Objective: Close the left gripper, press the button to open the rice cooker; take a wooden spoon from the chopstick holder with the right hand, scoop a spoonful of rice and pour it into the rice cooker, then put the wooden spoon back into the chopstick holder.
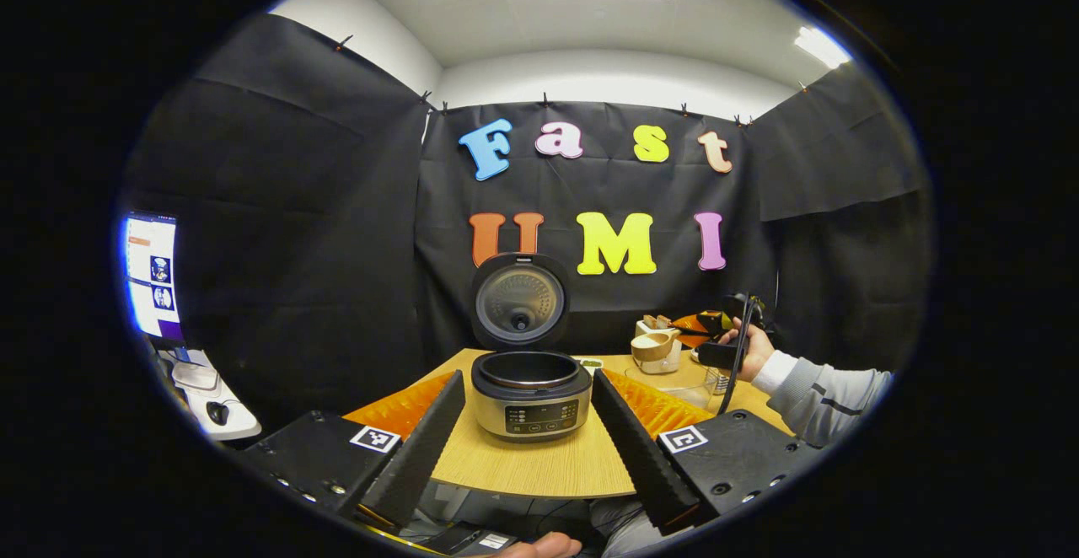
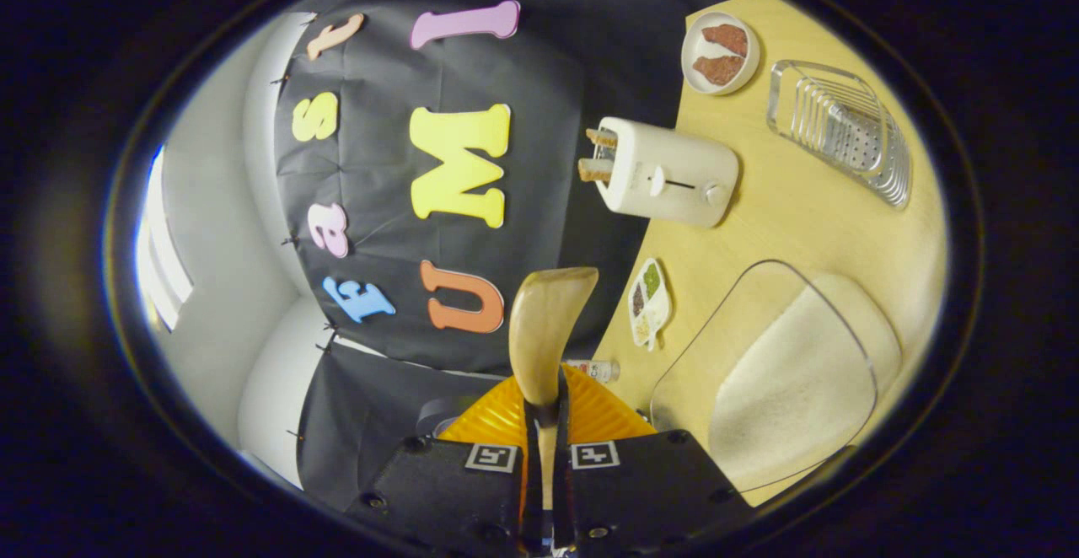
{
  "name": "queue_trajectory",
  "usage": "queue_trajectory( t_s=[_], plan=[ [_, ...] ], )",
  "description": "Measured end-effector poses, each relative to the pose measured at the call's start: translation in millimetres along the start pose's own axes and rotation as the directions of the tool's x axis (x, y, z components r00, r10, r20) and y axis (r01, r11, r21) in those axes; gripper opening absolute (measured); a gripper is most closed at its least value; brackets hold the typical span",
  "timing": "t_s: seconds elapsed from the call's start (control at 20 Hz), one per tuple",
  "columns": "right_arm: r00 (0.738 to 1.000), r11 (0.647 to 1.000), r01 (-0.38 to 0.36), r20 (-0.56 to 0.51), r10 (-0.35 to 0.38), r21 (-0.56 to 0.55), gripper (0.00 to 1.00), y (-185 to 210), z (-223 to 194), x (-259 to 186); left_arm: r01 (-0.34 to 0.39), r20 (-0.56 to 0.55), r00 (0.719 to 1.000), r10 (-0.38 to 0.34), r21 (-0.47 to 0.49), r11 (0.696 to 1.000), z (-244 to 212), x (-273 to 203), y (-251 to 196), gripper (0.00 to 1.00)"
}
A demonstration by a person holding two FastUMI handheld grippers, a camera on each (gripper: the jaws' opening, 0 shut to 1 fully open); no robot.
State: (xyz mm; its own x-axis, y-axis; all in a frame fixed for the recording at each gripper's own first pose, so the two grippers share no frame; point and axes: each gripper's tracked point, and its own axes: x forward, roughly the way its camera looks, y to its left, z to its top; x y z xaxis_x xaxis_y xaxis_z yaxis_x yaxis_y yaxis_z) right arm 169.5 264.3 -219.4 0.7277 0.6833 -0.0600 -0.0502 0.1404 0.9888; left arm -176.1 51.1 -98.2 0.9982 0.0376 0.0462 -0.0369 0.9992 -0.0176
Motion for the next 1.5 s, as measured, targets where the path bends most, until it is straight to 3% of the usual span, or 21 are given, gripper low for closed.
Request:
queue_trajectory(
  t_s=[0.3,0.5,0.65,0.75,1.0,1.3,1.5],
  plan=[
    [0.997,0.999,0.002,-0.076,-0.006,-0.053,0.1,36,-60,47,-0.018,-0.021,1.0,0.018,0.004,1.0,-4,-7,11,0.96],
    [0.996,0.988,-0.007,-0.085,-0.006,-0.152,0.1,63,-90,74,-0.045,-0.03,0.998,0.046,0.037,0.998,-5,-14,16,0.96],
    [0.995,0.968,0.024,-0.085,-0.047,-0.249,0.1,65,-110,85,-0.042,-0.029,0.999,0.043,0.035,0.998,-7,-16,14,0.96],
    [0.993,0.936,0.047,-0.083,-0.081,-0.348,0.13,67,-124,90,-0.046,-0.04,0.998,0.047,0.035,0.998,-8,-16,17,0.96],
    [0.989,0.77,0.123,0.016,-0.145,-0.626,0.1,70,-137,100,-0.029,-0.033,0.999,0.029,-0.008,1.0,-9,-17,16,0.96],
    [0.985,0.728,0.138,0.014,-0.174,-0.671,0.1,60,-152,109,-0.056,-0.031,0.998,0.056,0.004,0.998,-11,-24,31,0.96],
    [0.977,0.608,0.181,0.072,-0.201,-0.773,0.1,56,-146,113,-0.027,-0.021,0.999,0.026,-0.018,0.999,-8,-27,29,0.96]
  ],
)
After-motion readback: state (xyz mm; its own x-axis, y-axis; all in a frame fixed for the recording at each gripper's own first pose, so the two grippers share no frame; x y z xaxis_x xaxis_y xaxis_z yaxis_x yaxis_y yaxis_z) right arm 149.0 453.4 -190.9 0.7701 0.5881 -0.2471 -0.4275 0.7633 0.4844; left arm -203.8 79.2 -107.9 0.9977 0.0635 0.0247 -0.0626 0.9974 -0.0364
